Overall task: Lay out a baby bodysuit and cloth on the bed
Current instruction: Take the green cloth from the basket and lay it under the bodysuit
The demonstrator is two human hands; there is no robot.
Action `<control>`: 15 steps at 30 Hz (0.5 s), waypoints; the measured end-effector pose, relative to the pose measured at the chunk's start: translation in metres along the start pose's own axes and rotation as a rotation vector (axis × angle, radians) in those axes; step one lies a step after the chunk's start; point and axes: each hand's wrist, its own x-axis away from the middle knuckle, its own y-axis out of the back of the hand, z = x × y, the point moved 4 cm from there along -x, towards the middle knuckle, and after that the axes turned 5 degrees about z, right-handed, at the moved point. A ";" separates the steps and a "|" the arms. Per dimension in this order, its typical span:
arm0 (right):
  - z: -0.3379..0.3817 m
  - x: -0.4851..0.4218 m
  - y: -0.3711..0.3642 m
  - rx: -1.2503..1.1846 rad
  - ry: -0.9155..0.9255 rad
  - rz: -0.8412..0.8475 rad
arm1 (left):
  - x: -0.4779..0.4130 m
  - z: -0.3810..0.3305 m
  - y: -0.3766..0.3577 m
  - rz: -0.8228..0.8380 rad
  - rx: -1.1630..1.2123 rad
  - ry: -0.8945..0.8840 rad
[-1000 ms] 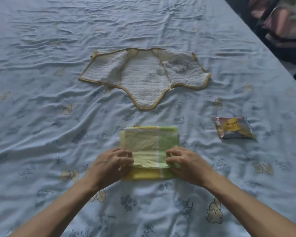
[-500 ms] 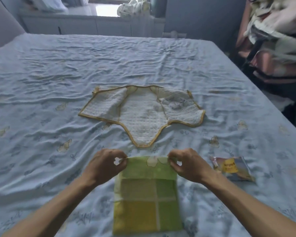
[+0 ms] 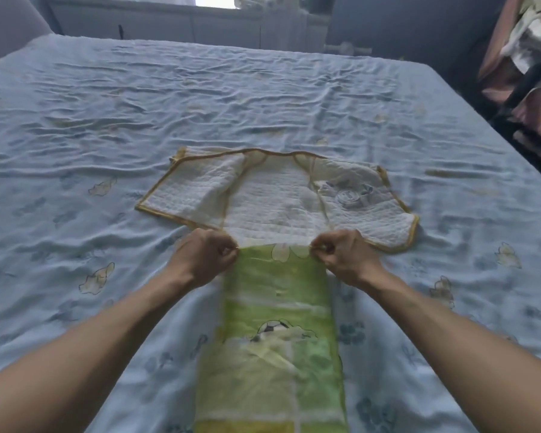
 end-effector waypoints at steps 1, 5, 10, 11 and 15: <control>-0.005 -0.002 -0.009 -0.005 -0.020 0.003 | -0.001 0.005 -0.009 0.002 0.000 0.011; -0.014 0.002 -0.030 0.000 -0.054 -0.087 | -0.004 0.013 -0.029 -0.040 0.009 0.014; -0.008 0.012 -0.027 0.022 -0.008 -0.167 | 0.006 0.009 -0.014 -0.130 0.110 -0.005; -0.005 0.016 -0.024 0.028 0.013 -0.166 | 0.012 0.008 -0.008 -0.147 0.127 -0.003; 0.015 0.047 -0.018 0.012 0.131 -0.043 | 0.048 -0.002 0.002 -0.042 0.165 -0.021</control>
